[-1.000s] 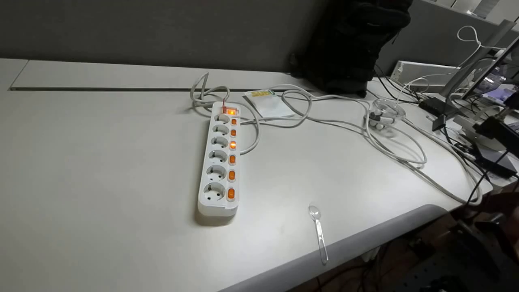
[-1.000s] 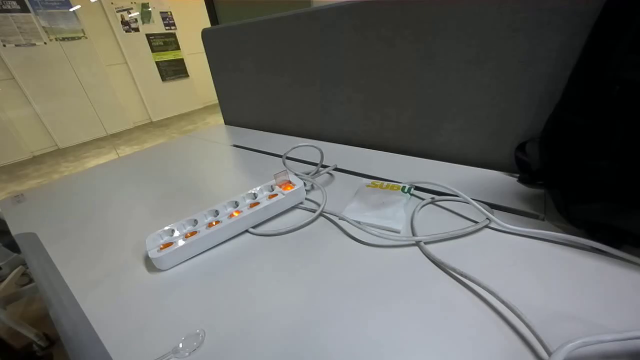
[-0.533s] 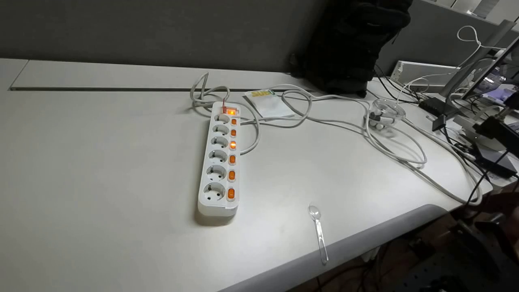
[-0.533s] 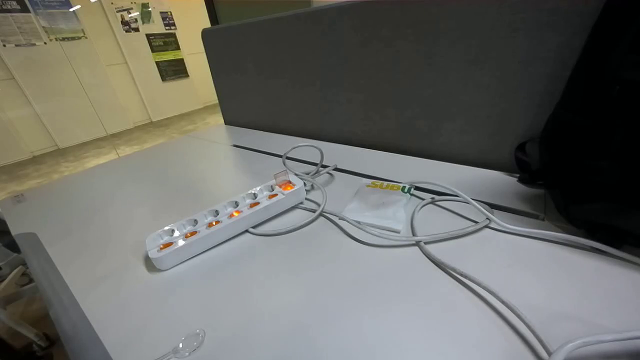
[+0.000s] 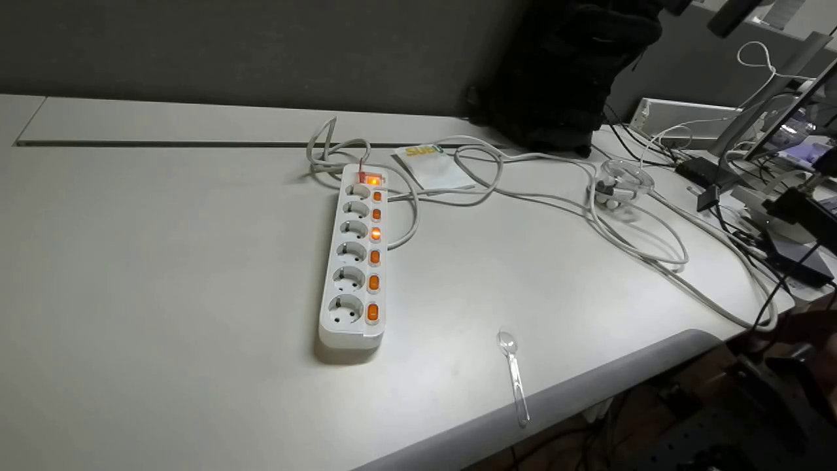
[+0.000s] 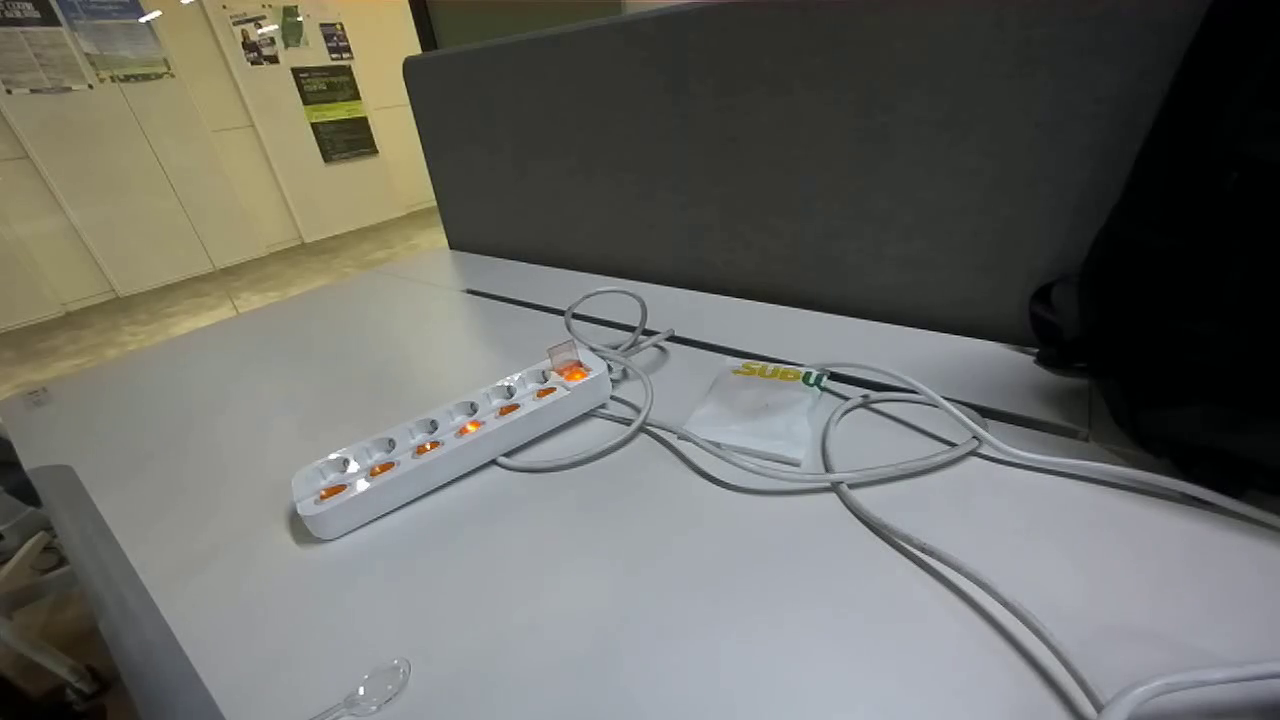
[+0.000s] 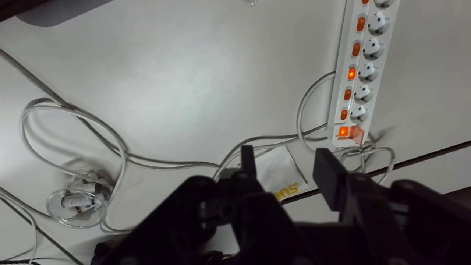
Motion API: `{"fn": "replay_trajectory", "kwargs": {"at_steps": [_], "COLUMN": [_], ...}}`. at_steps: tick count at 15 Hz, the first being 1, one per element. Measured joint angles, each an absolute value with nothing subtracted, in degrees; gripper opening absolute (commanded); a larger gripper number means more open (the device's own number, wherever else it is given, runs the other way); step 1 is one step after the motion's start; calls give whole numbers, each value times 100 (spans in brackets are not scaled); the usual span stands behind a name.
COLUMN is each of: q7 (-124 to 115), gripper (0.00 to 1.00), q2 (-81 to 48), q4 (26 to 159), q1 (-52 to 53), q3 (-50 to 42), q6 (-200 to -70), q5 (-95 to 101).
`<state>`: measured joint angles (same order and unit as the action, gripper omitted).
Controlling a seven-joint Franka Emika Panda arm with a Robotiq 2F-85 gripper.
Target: Flip the fourth switch from the left on the adaptor.
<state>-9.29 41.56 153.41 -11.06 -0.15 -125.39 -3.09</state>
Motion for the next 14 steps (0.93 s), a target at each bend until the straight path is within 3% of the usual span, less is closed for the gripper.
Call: {"fn": "replay_trajectory", "kwargs": {"at_steps": [3, 14], "q7": [-1297, -1816], "gripper": [1, 0], "q2": [3683, 2035], "q4": [15418, 15254], "q1": [-1202, -704], "q3": [164, 557], "q6": [-13167, -13436], "q5": [-179, -246]}}
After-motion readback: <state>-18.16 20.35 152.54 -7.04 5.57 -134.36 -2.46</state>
